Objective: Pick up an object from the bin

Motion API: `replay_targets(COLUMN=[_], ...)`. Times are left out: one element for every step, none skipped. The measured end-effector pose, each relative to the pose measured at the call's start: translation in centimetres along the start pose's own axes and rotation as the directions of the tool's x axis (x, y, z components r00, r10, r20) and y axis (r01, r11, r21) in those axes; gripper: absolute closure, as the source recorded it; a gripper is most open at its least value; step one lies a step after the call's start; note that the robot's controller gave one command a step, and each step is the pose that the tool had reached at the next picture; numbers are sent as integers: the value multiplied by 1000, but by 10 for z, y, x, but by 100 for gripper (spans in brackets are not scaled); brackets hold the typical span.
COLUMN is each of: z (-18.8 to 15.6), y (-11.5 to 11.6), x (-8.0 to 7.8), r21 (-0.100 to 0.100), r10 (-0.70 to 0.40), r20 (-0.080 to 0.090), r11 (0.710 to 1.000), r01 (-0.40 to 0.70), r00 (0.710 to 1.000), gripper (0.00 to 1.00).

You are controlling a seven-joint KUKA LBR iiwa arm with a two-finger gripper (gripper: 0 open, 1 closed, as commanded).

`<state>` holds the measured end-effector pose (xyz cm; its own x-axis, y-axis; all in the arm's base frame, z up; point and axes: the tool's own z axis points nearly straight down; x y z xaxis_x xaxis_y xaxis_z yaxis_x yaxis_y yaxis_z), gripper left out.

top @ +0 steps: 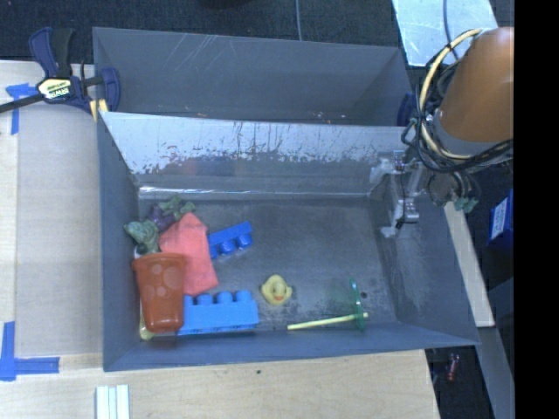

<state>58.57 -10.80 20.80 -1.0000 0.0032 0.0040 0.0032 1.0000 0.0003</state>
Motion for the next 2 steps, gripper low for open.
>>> replay_targets(z=[-5,70], y=[0,58], x=[-2,27], r21=[1,2], r10=[-3,-15], r20=[8,12], r11=[1000,1000], r01=[3,15], r00=[1000,1000], gripper=[0,0])
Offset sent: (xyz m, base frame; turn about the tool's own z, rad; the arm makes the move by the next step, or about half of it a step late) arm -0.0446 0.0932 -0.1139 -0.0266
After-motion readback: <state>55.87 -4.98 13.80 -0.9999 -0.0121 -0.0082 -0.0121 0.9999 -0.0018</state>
